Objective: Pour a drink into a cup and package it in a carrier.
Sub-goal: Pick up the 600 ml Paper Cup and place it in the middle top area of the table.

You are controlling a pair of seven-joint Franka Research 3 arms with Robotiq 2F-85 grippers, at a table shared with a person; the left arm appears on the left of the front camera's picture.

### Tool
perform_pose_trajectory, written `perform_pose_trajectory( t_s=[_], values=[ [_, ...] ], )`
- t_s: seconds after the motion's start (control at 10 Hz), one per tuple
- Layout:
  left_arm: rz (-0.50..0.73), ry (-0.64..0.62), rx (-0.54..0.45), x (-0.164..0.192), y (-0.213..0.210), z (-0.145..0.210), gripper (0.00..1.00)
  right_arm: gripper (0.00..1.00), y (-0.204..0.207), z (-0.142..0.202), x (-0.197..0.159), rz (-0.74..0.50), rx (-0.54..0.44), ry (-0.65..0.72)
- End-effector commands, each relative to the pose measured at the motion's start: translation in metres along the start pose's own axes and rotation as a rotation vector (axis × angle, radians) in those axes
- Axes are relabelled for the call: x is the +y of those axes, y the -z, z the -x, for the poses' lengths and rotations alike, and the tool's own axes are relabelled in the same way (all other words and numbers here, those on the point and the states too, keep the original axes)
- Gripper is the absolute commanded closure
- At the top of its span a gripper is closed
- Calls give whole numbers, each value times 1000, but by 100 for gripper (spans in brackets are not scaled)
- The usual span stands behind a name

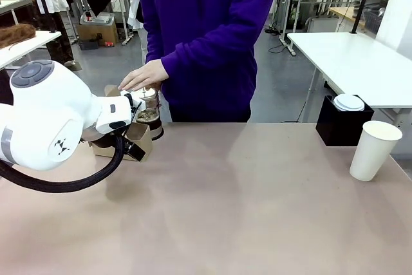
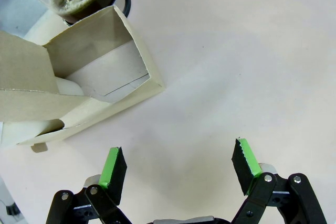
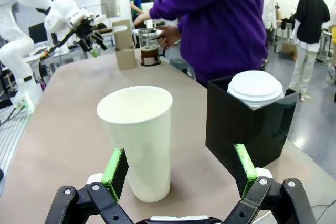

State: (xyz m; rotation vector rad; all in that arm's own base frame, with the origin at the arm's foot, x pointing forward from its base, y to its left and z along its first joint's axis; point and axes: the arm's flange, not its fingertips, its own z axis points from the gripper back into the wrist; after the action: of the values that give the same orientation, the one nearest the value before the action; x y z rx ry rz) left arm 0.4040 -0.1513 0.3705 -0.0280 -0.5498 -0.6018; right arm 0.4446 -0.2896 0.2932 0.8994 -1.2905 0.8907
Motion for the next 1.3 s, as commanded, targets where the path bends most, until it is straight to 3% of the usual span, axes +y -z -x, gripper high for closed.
perform_pose_trajectory(
  t_s=[0.0,0.7,1.2],
  values=[
    [1,0,0,0,0,0,0,0,7,6,1,-32,-6,-36],
    [1,0,0,0,0,0,0,0,55,48,20,-130,-19,20],
    [1,0,0,0,0,0,0,0,78,60,19,-75,-55,18]
  ],
)
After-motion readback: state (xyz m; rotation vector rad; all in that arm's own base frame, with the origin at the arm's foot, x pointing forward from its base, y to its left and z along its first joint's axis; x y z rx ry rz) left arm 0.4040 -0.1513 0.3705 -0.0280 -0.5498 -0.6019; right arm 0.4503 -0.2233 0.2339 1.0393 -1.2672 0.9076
